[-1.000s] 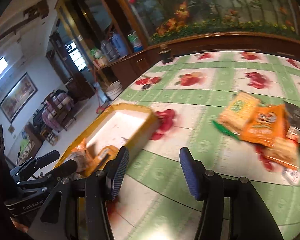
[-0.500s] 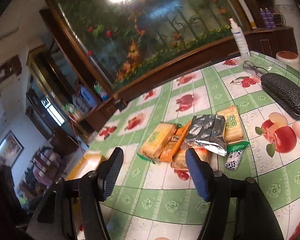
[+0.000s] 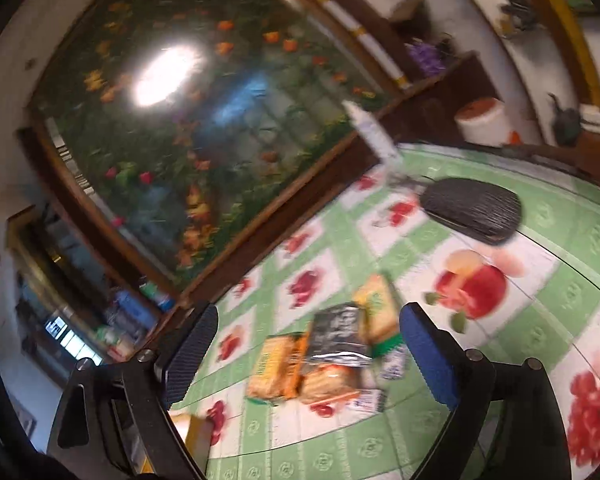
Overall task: Organize snacks
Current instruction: 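Return both grippers to the remaining snacks, then grasp a yellow biscuit pack with the left gripper while the right grasps the silver foil packet, then carry the biscuit pack and foil packet into the tray box and release both, then return both grippers to the remaining snacks, then grasp the dark green cracker packet with the left gripper while the right grasps a yellow biscuit pack, then carry the green packet and biscuit pack into the tray box and release both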
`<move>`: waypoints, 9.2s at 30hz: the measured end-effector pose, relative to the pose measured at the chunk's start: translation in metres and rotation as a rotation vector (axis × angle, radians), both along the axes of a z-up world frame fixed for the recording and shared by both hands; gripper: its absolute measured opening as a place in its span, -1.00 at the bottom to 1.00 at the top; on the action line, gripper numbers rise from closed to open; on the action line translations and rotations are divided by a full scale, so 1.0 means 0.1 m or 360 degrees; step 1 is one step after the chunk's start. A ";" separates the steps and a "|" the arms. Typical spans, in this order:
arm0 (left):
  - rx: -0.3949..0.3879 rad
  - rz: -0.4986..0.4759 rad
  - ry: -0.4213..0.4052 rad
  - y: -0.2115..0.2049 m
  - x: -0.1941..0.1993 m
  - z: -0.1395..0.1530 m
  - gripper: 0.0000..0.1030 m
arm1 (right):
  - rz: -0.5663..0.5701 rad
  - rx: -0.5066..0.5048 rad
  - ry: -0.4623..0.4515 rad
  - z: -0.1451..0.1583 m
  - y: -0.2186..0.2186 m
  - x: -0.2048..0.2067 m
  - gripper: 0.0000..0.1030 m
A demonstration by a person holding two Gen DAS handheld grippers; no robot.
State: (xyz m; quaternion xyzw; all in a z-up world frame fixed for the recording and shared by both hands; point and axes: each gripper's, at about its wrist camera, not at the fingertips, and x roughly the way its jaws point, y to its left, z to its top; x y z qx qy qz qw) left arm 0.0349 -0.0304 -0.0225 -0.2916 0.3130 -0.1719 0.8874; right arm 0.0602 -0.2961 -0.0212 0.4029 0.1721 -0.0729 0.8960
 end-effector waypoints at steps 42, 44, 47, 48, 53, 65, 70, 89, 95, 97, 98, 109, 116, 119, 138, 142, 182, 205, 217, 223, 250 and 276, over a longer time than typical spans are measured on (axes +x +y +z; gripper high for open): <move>0.1244 -0.0452 0.0177 -0.76 2.06 -0.67 -0.13 | 0.0567 -0.0588 0.0606 -0.51 0.03 1.23 0.30; 0.1175 -0.0436 0.0192 -0.67 1.99 -0.64 -0.14 | 0.0572 -0.0569 0.0563 -0.45 0.00 1.15 0.29; 0.1078 -0.0411 0.0162 -0.50 1.80 -0.51 -0.14 | 0.0567 -0.0556 0.0488 -0.32 -0.04 0.96 0.29; 0.1056 -0.0404 0.0143 -0.46 1.72 -0.46 -0.14 | 0.0571 -0.0540 0.0458 -0.28 -0.05 0.90 0.29; 0.0950 -0.0347 0.0057 -0.18 1.30 -0.18 -0.14 | 0.0635 -0.0459 0.0313 -0.09 0.03 0.57 0.29; 0.0905 -0.0030 0.0039 0.68 0.59 0.10 -0.14 | 0.0970 -0.0258 0.0096 0.07 0.65 0.17 0.29; 0.0994 0.0138 0.0022 0.98 0.43 0.17 -0.13 | 0.1103 -0.0181 0.0058 0.11 0.94 0.16 0.28; 0.0972 0.0431 0.0240 2.06 0.43 -0.21 -0.13 | 0.1585 -0.0333 0.0088 0.11 2.63 0.54 0.28; 0.0956 0.0423 0.0295 2.12 0.50 -0.32 -0.13 | 0.1656 -0.0430 0.0173 -0.07 3.12 0.80 0.28; 0.0954 0.0423 0.0302 2.13 0.52 -0.33 -0.13 | 0.1654 -0.0457 0.0208 -0.13 3.23 0.87 0.28; 0.0953 0.0425 0.0302 2.14 0.53 -0.33 -0.13 | 0.1658 -0.0465 0.0223 -0.16 3.27 0.90 0.28; 0.0968 0.0448 0.0348 2.20 0.63 -0.39 -0.10 | 0.1653 -0.0658 0.0250 -0.29 3.52 1.00 0.28; 0.0934 0.0541 0.0402 2.35 0.61 -0.42 0.49 | 0.1621 -0.0815 0.0251 -0.29 3.57 0.98 0.30; 0.0899 0.0537 0.0431 2.37 0.59 -0.41 0.51 | 0.1622 -0.0808 0.0243 -0.28 3.54 0.96 0.37; 0.1050 0.0400 0.0267 1.77 0.50 -0.10 0.62 | 0.1167 -0.0499 0.0241 -0.06 1.91 0.67 0.68; 0.1050 0.0347 0.0256 1.63 0.50 -0.07 0.62 | 0.1091 -0.0453 0.0275 -0.15 1.59 0.59 0.68; 0.1133 -0.0264 0.0372 -0.42 1.98 -0.60 0.61 | 0.0563 -0.0585 0.0590 -0.58 -0.13 1.32 0.68; 0.1032 -0.0313 0.0301 -0.33 1.88 -0.66 -0.18 | 0.0495 -0.0606 0.0607 -0.57 -0.22 1.20 -0.07; 0.1002 -0.0133 0.0191 0.11 1.13 -0.34 -0.18 | 0.0687 -0.0537 0.0313 -0.16 0.30 0.53 -0.08; 0.1016 -0.0022 0.0102 0.40 0.78 -0.10 -0.18 | 0.0819 -0.0506 0.0201 -0.03 0.65 0.30 -0.08; 0.0979 0.0387 0.0160 1.74 0.38 -0.04 -0.17 | 0.1406 -0.0585 0.0079 0.19 2.38 0.33 -0.09; 0.0894 0.0289 0.0254 1.79 0.70 -0.22 -0.18 | 0.1536 -0.0677 0.0243 -0.15 3.28 1.27 -0.08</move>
